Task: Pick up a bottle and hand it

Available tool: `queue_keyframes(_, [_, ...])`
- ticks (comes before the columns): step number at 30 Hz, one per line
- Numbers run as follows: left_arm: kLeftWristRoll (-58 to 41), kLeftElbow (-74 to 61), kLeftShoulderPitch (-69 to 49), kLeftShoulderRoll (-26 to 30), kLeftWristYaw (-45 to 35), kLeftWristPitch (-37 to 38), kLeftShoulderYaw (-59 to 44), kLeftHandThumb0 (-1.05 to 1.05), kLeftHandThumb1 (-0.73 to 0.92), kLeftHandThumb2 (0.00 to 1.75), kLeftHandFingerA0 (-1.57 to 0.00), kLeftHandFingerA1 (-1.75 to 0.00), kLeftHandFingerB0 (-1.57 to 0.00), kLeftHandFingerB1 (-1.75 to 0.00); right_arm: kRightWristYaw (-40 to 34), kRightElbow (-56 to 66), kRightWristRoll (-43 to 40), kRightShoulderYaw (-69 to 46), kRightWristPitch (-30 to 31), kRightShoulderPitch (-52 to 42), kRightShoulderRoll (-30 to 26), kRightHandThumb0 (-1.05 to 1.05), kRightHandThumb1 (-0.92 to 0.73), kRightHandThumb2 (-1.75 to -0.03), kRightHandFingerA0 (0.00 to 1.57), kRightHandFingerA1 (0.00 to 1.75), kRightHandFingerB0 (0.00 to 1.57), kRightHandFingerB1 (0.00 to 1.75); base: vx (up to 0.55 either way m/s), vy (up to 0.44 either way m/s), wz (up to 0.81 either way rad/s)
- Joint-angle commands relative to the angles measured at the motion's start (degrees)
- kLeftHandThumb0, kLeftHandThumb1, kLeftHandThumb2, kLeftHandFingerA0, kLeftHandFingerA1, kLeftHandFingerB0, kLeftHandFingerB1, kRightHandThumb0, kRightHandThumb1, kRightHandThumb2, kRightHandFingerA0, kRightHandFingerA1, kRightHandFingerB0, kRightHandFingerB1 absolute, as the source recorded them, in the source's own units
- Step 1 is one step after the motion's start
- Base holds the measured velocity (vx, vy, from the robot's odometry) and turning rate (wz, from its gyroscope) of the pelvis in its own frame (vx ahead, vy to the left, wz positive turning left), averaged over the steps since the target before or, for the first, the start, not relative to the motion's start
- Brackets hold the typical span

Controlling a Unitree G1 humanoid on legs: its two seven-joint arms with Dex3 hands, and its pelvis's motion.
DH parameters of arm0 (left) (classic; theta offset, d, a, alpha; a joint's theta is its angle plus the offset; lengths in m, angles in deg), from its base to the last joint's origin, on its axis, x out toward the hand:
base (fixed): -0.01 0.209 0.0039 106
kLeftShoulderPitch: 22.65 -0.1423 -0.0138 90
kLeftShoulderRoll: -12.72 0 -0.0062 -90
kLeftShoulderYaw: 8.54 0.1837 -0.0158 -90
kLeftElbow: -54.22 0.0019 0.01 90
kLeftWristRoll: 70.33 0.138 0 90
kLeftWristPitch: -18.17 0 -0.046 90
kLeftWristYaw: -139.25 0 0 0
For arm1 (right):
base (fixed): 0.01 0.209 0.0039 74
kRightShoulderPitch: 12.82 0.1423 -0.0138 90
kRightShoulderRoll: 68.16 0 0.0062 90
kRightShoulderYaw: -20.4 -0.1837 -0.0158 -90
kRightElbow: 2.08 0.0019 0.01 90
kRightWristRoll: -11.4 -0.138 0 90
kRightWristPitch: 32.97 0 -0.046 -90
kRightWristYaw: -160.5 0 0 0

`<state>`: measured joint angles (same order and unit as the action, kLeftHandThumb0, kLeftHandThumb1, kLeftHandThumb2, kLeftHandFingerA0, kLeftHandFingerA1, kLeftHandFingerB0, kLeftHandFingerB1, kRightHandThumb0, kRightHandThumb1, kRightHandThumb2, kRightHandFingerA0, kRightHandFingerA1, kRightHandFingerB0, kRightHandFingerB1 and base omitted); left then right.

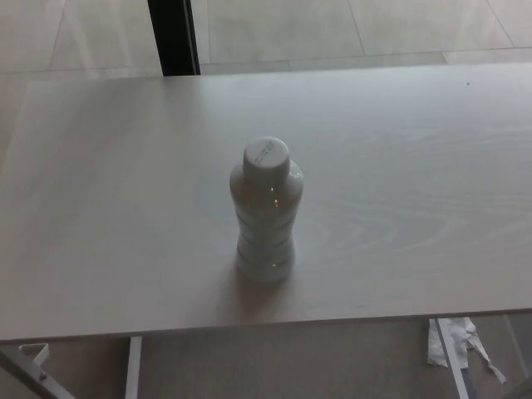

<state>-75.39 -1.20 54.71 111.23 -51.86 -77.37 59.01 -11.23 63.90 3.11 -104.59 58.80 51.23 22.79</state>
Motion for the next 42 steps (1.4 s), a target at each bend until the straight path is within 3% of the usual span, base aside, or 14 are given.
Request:
queue_keyframes(1, [-13.21, -9.62, 0.48, 3.64, -5.59, -6.96, -10.96, -0.96, 0.37, 0.53, -1.1, -0.83, -0.14, -0.85, 6.33, 9.59, -17.75, -12.39, 3.72, -2.63, -1.71, -0.75, -0.39, -0.88, 0.46, 0.75, 0.32, 0.62, 0.0, 0.0, 0.0])
queue_keyframes(2, [-13.99, -11.16, 1.22, 3.11, -3.75, -7.44, -12.65, -0.96, 0.37, 0.53, -1.1, -0.83, -0.14, -0.85, 6.35, 10.08, -17.89, -12.75, 4.38, -2.6, -1.46, -0.75, -0.39, -0.88, 0.46, 0.75, 0.32, 0.62, 0.0, 0.0, 0.0])
queue_keyframes(4, [-11.88, -16.73, 1.94, 3.1, 1.71, -9.79, -14.15, -0.99, 0.33, 0.82, -0.31, -1.06, 0.0, -0.73, 6.09, 10.75, -17.48, -12.92, 4.9, -2.35, -1.22, -0.75, -0.39, -0.89, 0.46, 0.75, 0.32, 0.63, 0.0, 0.0, 0.0])
queue_keyframes(8, [-7.25, -26.1, 8.67, 4.93, 9.5, -15.68, -15.83, -0.92, 0.53, 0.54, -0.09, -1.16, 0.0, -0.79, 6.51, 10.54, -17.35, -13.22, 5.75, -1.43, -0.91, -0.76, -0.4, -0.89, 0.46, 0.75, 0.31, 0.63, 0.0, 0.0, 0.0])
queue_keyframes(11, [-6.47, -28.68, 12.52, 6.07, 9.76, -19.28, -15.56, -0.9, 0.49, 0.56, -0.23, -1.1, 0.0, -0.97, 6.47, 11.29, -17.51, -13.43, 6.29, -1.65, -0.55, -0.77, -0.54, -0.57, 0.52, 0.76, 0.33, 0.59, 0.0, 0.0, 0.0])
queue_keyframes(14, [-6.83, -31.71, 20.03, 6.47, 8.79, -19.11, -12.72, -0.94, 0.34, 0.79, -0.43, -0.92, -0.25, -0.89, 5.71, 12.62, -16.81, -13.45, 7.15, -2.15, -0.65, -0.76, -0.4, -0.89, 0.55, 0.77, 0.32, 0.63, 0.0, 0.0, 0.0])
queue_keyframes(15, [-6.65, -32.8, 21.58, 6.19, 8.66, -19.9, -11.66, -0.88, 0.35, 0.81, -0.41, -0.81, -0.22, -0.75, 5.57, 12.86, -16.56, -13.36, 6.99, -2.27, -0.6, -0.77, -0.56, -0.58, 0.53, 0.78, 0.33, 0.61, 0.0, 0.0, 0.0])
queue_keyframes(20, [-4.73, -39.9, 27.83, 1.85, 5.77, -21.02, -1.18, -0.4, 0.29, 0.92, -0.02, -0.52, 0.0, -0.51, 6.54, 10.7, -17.03, -13.76, 6.09, -0.84, -1.42, -0.78, -0.39, -0.88, 0.47, 0.75, 0.32, 0.63, 0.0, 0.0, 0.0])
queue_keyframes(25, [1.5, -42.69, 27.04, -3.69, 5.28, -13.77, 11.92, -0.73, 0.62, 0.59, -0.16, -0.5, -0.05, -0.25, 6.86, 10.9, -16.73, -13.26, 6.09, -0.89, -1.81, -0.75, -0.4, -0.89, 0.47, 0.73, 0.31, 0.62, 0.0, 0.0, 0.0])
queue_keyframes(27, [3.41, -42.21, 26.23, -5.05, 4.76, -11.21, 16.55, -0.82, 0.5, 0.88, -0.12, -0.57, -0.05, -0.31, 6.68, 11.45, -17.88, -13.64, 7.19, -0.65, -1.57, -0.76, -0.54, -0.56, 0.54, 0.76, 0.36, 0.61, 0.0, 0.0, 0.0])
queue_keyframes(33, [5.71, -40.3, 22.29, -9.79, 2.37, -8.21, 29.5, -0.79, 0.48, 0.88, -0.08, -0.56, -0.04, -0.35, 7.05, 11.56, -17.41, -13.04, 6.57, -1.15, -1.71, -0.74, -0.4, -0.88, 0.47, 0.74, 0.31, 0.62, 0.0, 0.0, 0.0])
queue_keyframes(34, [5.12, -40.25, 21.97, -9.91, 1.48, -8.7, 30.64, -0.77, 0.46, 0.89, -0.04, -0.55, -0.05, -0.28, 6.73, 11.95, -17.13, -12.88, 6.68, -1.28, -1.74, -0.75, -0.56, -0.57, 0.47, 0.75, 0.32, 0.59, 0.0, 0.0, 0.0])
queue_keyframes(35, [5.29, -40.45, 21.64, -9.98, 1.34, -8.85, 31.65, -0.76, 0.61, 0.59, -0.04, -0.53, -0.04, -0.3, 6.73, 11.86, -16.97, -12.79, 6.64, -1.32, -1.85, -0.77, -0.56, -0.58, 0.45, 0.75, 0.31, 0.6, 0.0, 0.0, 0.0])
queue_keyframes(42, [7.2, -40.22, 20.35, -7.79, 0.45, -7.1, 35.75, -0.82, 0.48, 0.92, -0.02, -0.45, 0.0, -0.19, 6.66, 11.62, -17.7, -12.62, 6.91, -0.86, -1.67, -0.76, -0.4, -0.89, 0.47, 0.75, 0.32, 0.64, 0.0, 0.0, 0.0])
